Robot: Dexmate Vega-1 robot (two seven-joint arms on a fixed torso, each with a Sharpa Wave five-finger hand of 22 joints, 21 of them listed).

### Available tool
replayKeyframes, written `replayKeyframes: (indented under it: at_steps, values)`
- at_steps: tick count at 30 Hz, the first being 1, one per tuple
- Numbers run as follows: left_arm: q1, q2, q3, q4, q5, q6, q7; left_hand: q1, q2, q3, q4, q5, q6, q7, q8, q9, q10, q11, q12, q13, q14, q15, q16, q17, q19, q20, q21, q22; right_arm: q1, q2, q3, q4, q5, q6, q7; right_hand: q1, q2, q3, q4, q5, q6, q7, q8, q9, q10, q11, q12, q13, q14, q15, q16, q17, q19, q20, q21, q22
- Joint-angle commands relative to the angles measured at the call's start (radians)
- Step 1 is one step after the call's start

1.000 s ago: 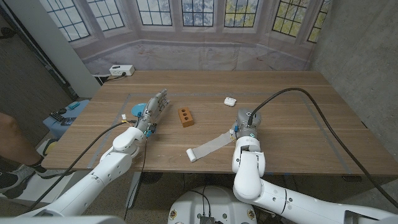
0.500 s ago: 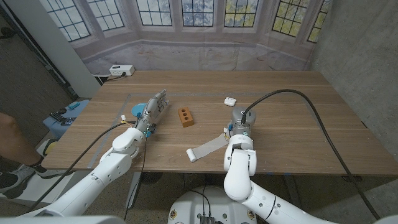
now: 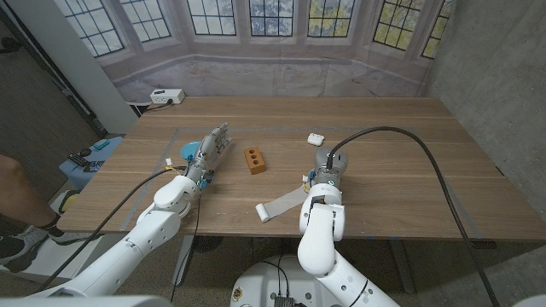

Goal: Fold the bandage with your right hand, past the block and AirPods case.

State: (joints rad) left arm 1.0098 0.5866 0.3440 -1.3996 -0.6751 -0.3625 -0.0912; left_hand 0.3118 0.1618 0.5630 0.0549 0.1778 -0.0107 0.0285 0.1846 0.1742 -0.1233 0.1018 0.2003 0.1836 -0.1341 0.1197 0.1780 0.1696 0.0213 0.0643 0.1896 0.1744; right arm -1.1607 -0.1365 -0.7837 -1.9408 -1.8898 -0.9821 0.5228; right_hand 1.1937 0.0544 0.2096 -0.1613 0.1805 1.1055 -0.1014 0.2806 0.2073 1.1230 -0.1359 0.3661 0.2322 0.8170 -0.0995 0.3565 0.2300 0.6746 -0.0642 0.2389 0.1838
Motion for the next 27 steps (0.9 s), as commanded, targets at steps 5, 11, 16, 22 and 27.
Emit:
replayKeyframes:
  at_steps: [5,11,16,22,27]
  values:
    - [-0.006,0.006,-0.003,0.005,0.002,-0.007,-0.012,-0.008,0.001,0.006,-0.003,-0.002,0.002,-0.003,-0.002,0.004,0.002,-0.004,0.005,0.005,-0.004,0.006,0.000,0.003,-0.002,0.009,0.007,0.002,-0.072,0.104,0.057,-0.023,-0.083,0.111,0.019,0.014,0.002,-0.005,0.001,0.000,0.001,0.010,-0.009,0.005,0.000,0.009,0.003,0.001,0.005,-0.123,0.004,0.006,-0.004,-0.057,0.003,0.003]
    - [-0.006,0.006,-0.004,0.007,0.000,-0.008,-0.014,-0.008,0.001,0.007,-0.003,-0.002,0.001,-0.004,-0.002,0.004,0.003,-0.004,0.005,0.005,-0.005,0.006,0.000,0.003,-0.003,0.010,0.006,0.002,-0.079,0.128,0.053,-0.033,-0.101,0.133,0.027,0.016,0.002,-0.008,0.002,0.001,0.002,0.013,-0.011,0.006,0.000,0.013,0.002,0.000,0.005,-0.123,0.004,0.006,-0.004,-0.055,0.003,0.003]
    - [-0.003,0.005,-0.005,0.010,-0.003,-0.010,-0.015,-0.009,0.000,0.007,-0.004,-0.002,0.001,-0.005,-0.002,0.004,0.003,-0.004,0.005,0.005,-0.005,0.007,0.000,0.003,-0.003,0.010,0.006,0.002,-0.086,0.143,0.050,-0.043,-0.115,0.151,0.042,0.016,0.003,-0.010,0.003,0.001,0.001,0.015,-0.013,0.006,0.001,0.014,0.002,0.000,0.005,-0.121,0.004,0.007,-0.004,-0.054,0.003,0.003]
    - [0.004,0.004,-0.007,0.009,-0.005,-0.014,-0.012,-0.009,0.000,0.008,-0.005,-0.002,0.002,-0.004,-0.002,0.004,0.003,-0.004,0.005,0.005,-0.005,0.006,0.000,0.003,-0.003,0.010,0.006,0.002,-0.093,0.154,0.050,-0.054,-0.119,0.167,0.050,0.018,0.004,-0.012,0.004,0.001,0.003,0.014,-0.014,0.006,0.005,0.019,0.003,0.000,0.005,-0.121,0.004,0.007,-0.005,-0.052,0.003,0.003]
    - [0.009,0.004,-0.010,0.007,-0.006,-0.018,-0.009,-0.009,0.000,0.008,-0.005,-0.002,0.001,-0.004,-0.002,0.004,0.002,-0.004,0.005,0.005,-0.005,0.007,0.000,0.003,-0.003,0.010,0.007,0.002,-0.102,0.158,0.049,-0.067,-0.116,0.176,0.053,0.018,0.004,-0.013,0.004,0.001,0.004,0.015,-0.015,0.006,0.004,0.019,0.003,0.000,0.005,-0.120,0.004,0.007,-0.007,-0.051,0.002,0.003]
